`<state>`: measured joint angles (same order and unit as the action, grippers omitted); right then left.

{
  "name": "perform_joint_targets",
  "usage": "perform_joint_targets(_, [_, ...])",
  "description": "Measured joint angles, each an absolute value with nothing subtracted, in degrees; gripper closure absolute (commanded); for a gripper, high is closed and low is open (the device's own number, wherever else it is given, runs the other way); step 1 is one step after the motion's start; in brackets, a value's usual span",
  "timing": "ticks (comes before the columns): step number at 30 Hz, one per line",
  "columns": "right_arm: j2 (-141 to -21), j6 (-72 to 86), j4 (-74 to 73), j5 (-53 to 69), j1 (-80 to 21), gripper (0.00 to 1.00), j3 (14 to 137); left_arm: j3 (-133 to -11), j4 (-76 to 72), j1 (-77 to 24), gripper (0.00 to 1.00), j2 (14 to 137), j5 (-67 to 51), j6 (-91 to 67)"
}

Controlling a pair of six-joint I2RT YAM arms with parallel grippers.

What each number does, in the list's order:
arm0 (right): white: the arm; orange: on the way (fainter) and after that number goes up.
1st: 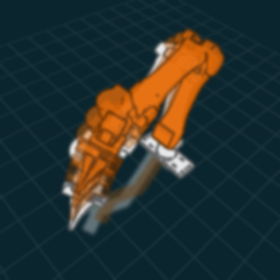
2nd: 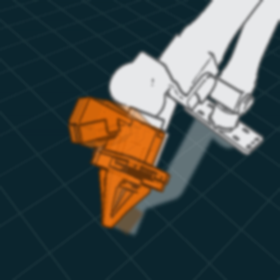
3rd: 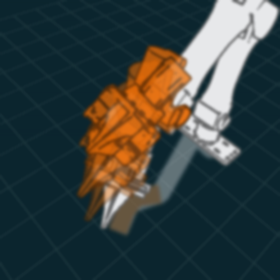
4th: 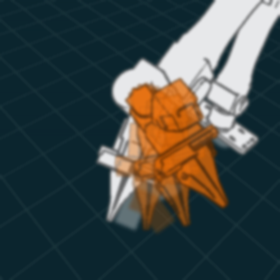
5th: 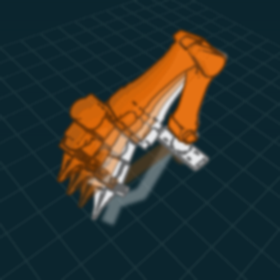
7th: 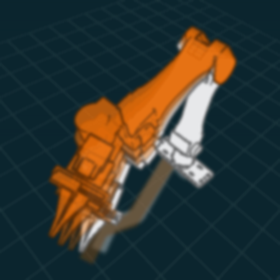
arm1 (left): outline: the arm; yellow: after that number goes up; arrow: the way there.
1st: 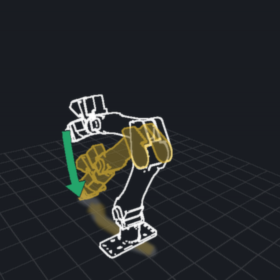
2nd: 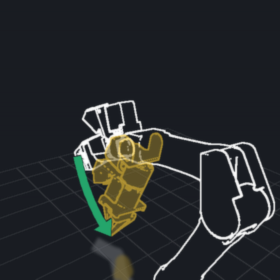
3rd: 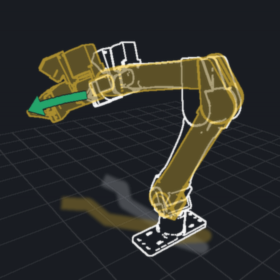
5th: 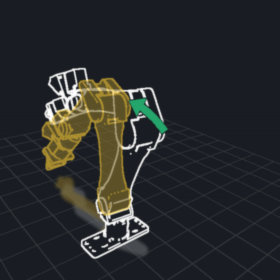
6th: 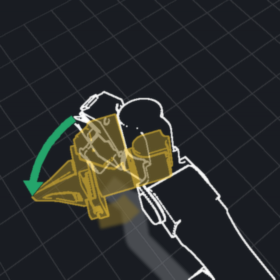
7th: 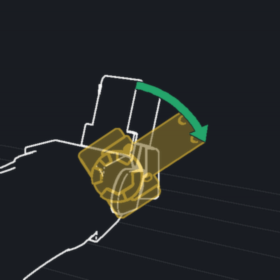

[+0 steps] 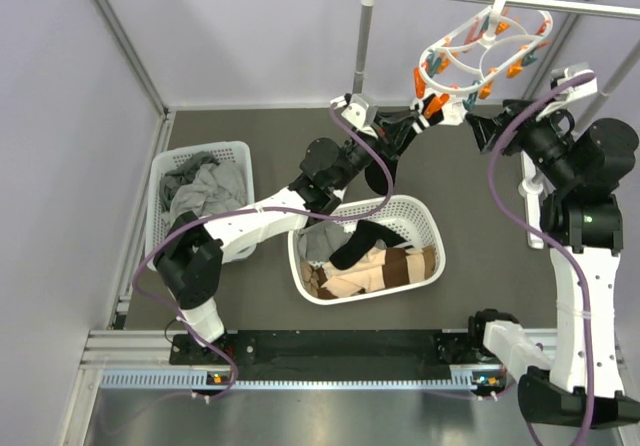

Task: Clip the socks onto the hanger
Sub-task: Clamp the sock onto the hanger, then open the clamp at the hanger.

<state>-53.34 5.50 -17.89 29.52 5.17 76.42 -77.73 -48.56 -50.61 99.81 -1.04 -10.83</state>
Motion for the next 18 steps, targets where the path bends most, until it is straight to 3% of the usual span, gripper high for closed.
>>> perform_joint_targets(9, [-61.17, 5.54, -11.11, 43.13, 9.3, 0.39, 74.28, -77.87, -48.34, -50.0, 1.0, 99.81, -1.72, -11.38])
perform_joint_targets(18, [-64.4, 6.11, -7.16, 51.13, 9.37, 0.43, 75.16, -78.02, -48.27, -49.84, 1.0, 99.81, -2.13, -11.92])
